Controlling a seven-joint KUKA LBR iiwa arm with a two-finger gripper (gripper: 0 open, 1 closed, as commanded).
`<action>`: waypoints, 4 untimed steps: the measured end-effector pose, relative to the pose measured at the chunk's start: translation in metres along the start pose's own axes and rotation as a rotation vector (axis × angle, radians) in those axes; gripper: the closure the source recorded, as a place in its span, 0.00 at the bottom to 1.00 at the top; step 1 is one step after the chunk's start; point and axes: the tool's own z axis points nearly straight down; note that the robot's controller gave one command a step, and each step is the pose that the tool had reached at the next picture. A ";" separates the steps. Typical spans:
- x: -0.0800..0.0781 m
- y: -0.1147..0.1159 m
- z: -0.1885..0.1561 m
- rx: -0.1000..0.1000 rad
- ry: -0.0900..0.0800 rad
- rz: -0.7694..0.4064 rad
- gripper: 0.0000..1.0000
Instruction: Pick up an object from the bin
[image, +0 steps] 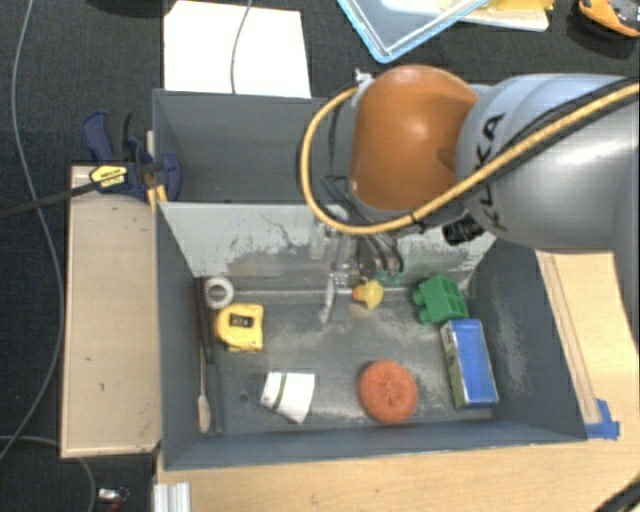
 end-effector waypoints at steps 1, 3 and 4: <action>-0.002 -0.001 -0.005 -0.001 -0.008 0.003 0.00; 0.068 -0.071 0.015 0.000 -0.011 -0.132 0.00; 0.085 -0.084 0.084 0.001 -0.018 -0.287 0.00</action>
Offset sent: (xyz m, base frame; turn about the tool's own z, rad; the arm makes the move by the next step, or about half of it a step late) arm -0.0559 -0.0887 0.0098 0.0755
